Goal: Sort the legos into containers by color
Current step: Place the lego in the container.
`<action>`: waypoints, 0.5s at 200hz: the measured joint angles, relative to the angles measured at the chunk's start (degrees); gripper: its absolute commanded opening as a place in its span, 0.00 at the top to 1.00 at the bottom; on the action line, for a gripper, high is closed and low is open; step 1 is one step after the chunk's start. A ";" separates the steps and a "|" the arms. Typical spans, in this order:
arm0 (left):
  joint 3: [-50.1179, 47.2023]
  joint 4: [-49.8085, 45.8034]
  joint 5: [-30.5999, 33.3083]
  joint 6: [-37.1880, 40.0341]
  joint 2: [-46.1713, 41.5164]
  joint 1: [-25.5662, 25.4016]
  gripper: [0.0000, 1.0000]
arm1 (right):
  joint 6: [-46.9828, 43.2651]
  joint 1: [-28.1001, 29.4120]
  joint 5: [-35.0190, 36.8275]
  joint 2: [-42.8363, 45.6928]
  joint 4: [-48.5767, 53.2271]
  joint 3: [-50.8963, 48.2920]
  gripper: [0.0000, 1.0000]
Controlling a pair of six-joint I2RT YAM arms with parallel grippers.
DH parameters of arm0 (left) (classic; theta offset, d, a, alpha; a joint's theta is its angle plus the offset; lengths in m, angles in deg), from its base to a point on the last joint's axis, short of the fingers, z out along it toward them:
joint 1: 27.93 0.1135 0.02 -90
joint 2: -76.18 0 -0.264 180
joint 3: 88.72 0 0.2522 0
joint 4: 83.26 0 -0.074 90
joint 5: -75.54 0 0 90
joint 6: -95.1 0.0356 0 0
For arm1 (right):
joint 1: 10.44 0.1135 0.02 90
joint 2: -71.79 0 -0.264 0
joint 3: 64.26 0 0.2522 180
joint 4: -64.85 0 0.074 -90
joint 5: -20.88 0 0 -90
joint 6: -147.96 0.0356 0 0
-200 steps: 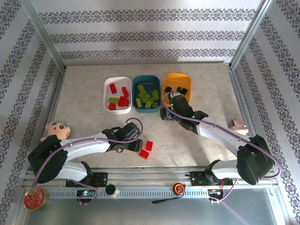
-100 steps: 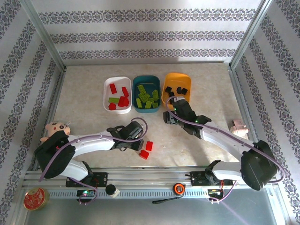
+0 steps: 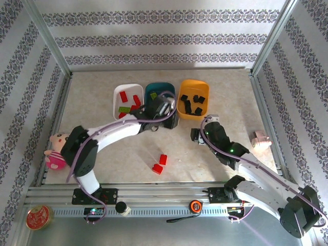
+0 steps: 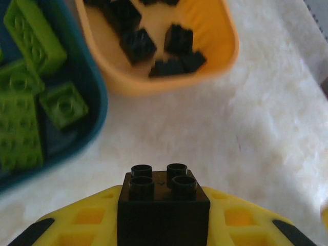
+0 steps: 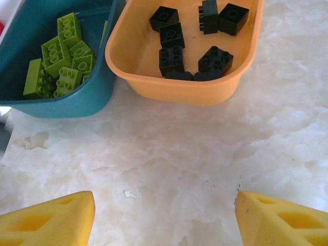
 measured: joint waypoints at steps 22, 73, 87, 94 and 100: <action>10.91 -0.59 -2.08 0.35 8.61 2.14 0.68 | 0.24 0.00 -0.09 1.44 0.04 -1.42 0.26; 33.57 -5.29 -5.99 0.59 25.94 3.41 0.56 | 1.01 0.02 -0.17 1.88 0.02 -3.32 0.25; 39.32 -6.69 -7.50 -0.17 30.12 3.56 0.52 | 1.31 0.02 -0.17 1.88 0.00 -3.69 0.25; 42.27 -7.78 -8.11 -0.33 32.11 3.72 0.48 | 1.36 0.02 -0.17 1.88 0.02 -3.87 0.25; 44.76 -8.74 -8.46 -0.57 33.73 3.80 0.46 | 1.36 0.04 -0.20 1.88 0.00 -4.04 0.24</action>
